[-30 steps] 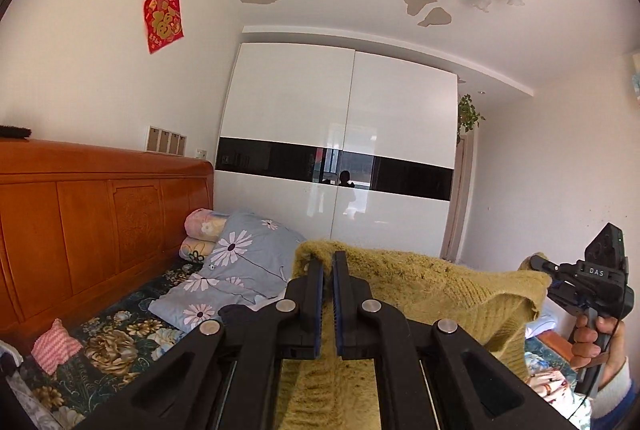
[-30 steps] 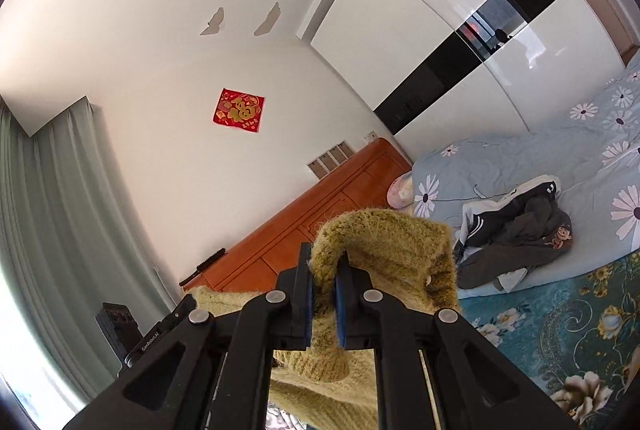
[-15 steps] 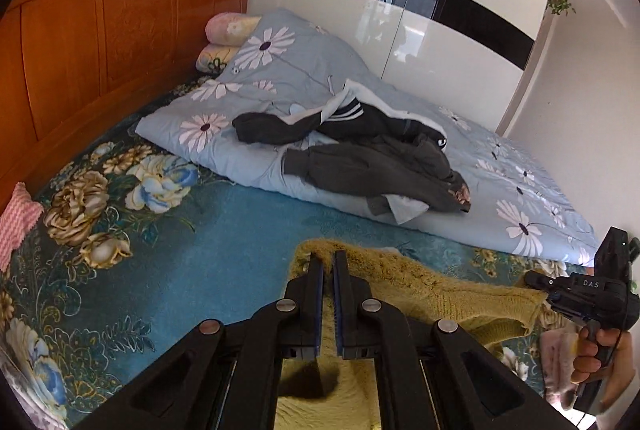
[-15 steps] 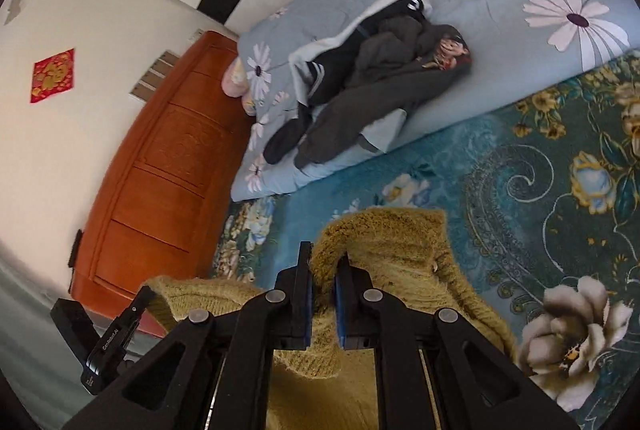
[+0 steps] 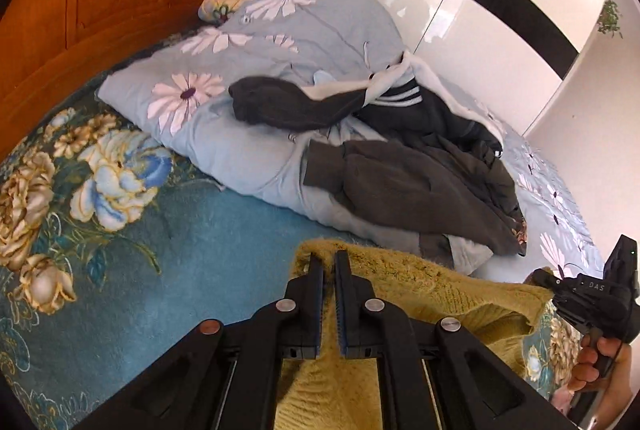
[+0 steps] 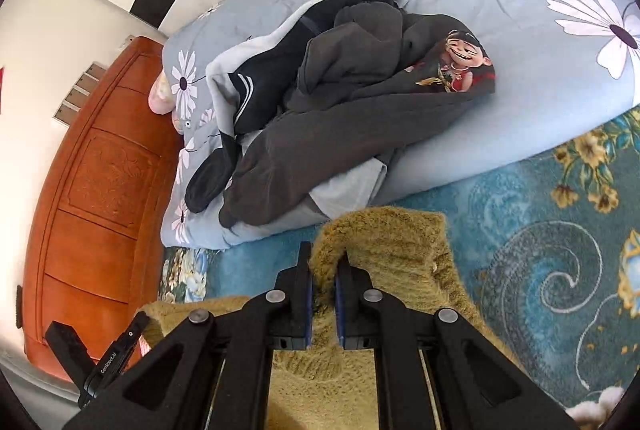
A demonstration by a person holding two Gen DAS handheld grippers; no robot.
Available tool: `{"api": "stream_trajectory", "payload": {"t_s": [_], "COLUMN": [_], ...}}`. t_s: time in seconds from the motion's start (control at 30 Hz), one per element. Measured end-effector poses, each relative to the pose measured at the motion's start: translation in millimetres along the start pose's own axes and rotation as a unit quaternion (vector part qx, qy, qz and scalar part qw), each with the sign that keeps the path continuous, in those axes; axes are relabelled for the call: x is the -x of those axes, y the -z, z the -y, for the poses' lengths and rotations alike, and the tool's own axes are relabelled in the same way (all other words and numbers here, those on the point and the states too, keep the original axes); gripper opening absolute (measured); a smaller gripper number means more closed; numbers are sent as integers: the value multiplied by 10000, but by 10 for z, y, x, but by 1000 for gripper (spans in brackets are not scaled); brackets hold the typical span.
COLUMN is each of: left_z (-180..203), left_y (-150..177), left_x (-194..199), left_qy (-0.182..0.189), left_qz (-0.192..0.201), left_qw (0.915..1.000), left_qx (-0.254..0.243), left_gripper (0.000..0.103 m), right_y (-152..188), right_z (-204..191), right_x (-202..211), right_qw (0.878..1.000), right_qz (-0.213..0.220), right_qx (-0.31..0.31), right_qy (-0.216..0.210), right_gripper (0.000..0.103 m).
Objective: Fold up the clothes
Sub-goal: 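Hold the vest up with both tools and carry it over the blanket, then lower the vest flat onto the blanket with both tools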
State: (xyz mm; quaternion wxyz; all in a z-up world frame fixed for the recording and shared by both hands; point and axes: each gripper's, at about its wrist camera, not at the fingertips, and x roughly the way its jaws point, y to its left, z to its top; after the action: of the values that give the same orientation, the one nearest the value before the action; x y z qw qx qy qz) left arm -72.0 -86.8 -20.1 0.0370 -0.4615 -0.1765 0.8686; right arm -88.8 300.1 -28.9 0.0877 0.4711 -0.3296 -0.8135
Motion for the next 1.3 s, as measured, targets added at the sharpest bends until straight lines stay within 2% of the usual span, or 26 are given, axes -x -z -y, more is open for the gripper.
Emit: {"api": "stream_trajectory", "payload": {"t_s": [0.03,0.1,0.13,0.17,0.2,0.23,0.27,0.3,0.33,0.4,0.5,0.57,0.67,0.77,0.83,0.93,1.0,1.03,1.1,1.17,1.23,1.3], "left_z": [-54,-192,-265,-337,-410,-488,-569,-639,-703,-818,-942,-1016,-1009,-866,-765,-658,-623,-614,-626,-748,-1019,-1243], "left_y": [23,123,178,232,286,334,375,415,470,647,1173,1577,2099,2478,2667,2818,2841,2830,2775,2733,2754,2835], "left_x": [-128,-217,-243,-269,-294,-284,-241,-193,-140,-16,179,297,408,454,451,448,448,460,576,764,894,841], "left_qy": [44,213,300,388,476,573,631,618,567,469,335,209,171,98,-21,-318,-532,-562,-496,-365,-398,-444], "left_qz": [-229,-380,-421,-462,-503,-491,-432,-377,-368,-430,-637,-793,-1000,-1169,-1264,-1180,-1130,-1113,-935,-616,-472,-758], "left_qw": [9997,9987,9981,9972,9962,9951,9942,9940,9941,9944,9940,9934,9915,9911,9909,9923,9921,9921,9937,9938,9855,9762], "left_qx": [82,256,348,441,533,640,750,823,843,843,825,801,816,636,465,189,122,148,368,853,1581,1981], "left_gripper": [8,14,28,46,53,55,56,56,56,56,56,56,56,56,54,53,39,11,11,10,10,11], "right_y": [-50,-53,-35,-15,6,19,24,31,43,103,322,566,1037,1486,1762,2114,2280,2352,2439,2489,2534,2568], "right_z": [-18,27,56,88,127,166,201,232,258,332,543,780,1204,1549,1690,1766,1776,1776,1773,1769,1761,1773], "right_x": [-113,-359,-449,-527,-569,-585,-575,-537,-477,-328,-49,163,495,798,928,1002,1038,1060,1083,1081,1097,1136], "right_qw": [10000,9993,9990,9988,9988,9992,9995,9998,9999,9999,10000,9997,9975,9938,9943,9939,9940,9943,9952,9963,9968,9972], "right_qz": [-48,-255,-315,-356,-349,-303,-230,-143,-59,66,34,-69,-195,-143,-193,-405,-451,-441,-481,-581,-611,-583], "right_qx": [-15,-103,-134,-164,-186,-193,-179,-162,-142,-89,55,163,262,135,-24,12,95,137,107,-6,-46,-87], "right_qy": [69,243,273,297,284,199,98,37,-35,-111,-15,150,631,1096,1050,1025,992,964,850,639,509,454], "right_gripper": [9,10,12,14,16,30,49,53,54,54,54,54,54,54,54,54,54,54,54,54,54,54]}}
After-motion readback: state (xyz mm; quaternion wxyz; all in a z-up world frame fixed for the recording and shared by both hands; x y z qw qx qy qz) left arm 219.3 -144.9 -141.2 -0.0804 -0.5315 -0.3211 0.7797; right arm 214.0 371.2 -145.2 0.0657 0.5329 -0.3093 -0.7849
